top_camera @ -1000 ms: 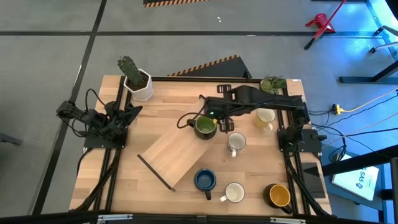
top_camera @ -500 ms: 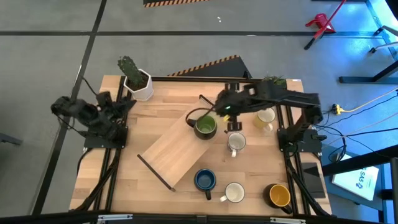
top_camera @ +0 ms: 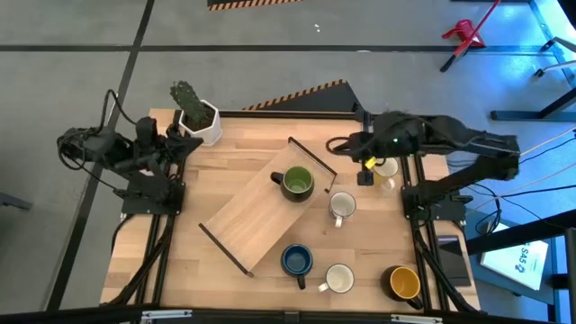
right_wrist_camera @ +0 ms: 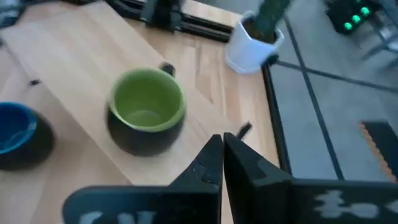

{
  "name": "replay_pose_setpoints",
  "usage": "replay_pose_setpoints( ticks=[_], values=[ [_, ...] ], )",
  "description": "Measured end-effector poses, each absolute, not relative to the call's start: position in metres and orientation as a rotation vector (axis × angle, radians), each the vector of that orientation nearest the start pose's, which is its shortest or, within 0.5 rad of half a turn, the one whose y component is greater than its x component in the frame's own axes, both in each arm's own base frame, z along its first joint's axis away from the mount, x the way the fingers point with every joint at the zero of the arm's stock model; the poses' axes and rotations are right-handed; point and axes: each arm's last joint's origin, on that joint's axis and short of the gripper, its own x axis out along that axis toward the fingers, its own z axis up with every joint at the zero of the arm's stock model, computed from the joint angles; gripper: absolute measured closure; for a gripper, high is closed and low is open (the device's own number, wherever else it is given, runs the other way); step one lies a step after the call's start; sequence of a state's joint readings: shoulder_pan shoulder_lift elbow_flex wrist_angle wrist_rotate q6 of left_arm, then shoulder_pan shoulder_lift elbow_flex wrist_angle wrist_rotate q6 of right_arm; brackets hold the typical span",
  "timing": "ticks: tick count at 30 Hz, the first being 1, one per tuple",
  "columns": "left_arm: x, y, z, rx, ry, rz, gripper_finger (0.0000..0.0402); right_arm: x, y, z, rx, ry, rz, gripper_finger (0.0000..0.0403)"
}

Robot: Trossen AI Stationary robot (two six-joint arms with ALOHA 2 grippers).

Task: Place coffee mugs
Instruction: Put the green black mug on the shelf

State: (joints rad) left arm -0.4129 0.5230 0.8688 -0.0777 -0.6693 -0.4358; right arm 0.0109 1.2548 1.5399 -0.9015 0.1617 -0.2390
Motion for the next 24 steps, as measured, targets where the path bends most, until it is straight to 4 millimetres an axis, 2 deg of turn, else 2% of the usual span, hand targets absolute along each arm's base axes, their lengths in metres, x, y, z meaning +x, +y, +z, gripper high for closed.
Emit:
replay_pose_setpoints(
  ticks=[2,6,9,11,17,24],
  values=[
    [0.089,-0.019,0.398,-0.567,-0.272,0.206,0.0401,0.232,-0.002,0.402,-0.261,0.641,-0.077,0.0403],
    [0.091,-0.020,0.397,-0.588,-0.269,0.220,0.0401,0.242,0.005,0.357,-0.243,0.706,-0.042,0.0403],
    [0.092,-0.020,0.396,-0.582,-0.264,0.234,0.0401,0.252,0.007,0.337,-0.236,0.640,-0.033,0.0403],
    [0.091,-0.019,0.396,-0.583,-0.266,0.239,0.0401,0.254,0.005,0.322,-0.232,0.654,-0.047,0.0403],
    [0.091,-0.019,0.394,-0.578,-0.253,0.272,0.0401,0.268,-0.001,0.302,-0.227,0.667,-0.119,0.0403],
    [0.091,-0.019,0.394,-0.579,-0.254,0.278,0.0401,0.289,0.001,0.288,-0.220,0.656,-0.092,0.0403]
  ],
)
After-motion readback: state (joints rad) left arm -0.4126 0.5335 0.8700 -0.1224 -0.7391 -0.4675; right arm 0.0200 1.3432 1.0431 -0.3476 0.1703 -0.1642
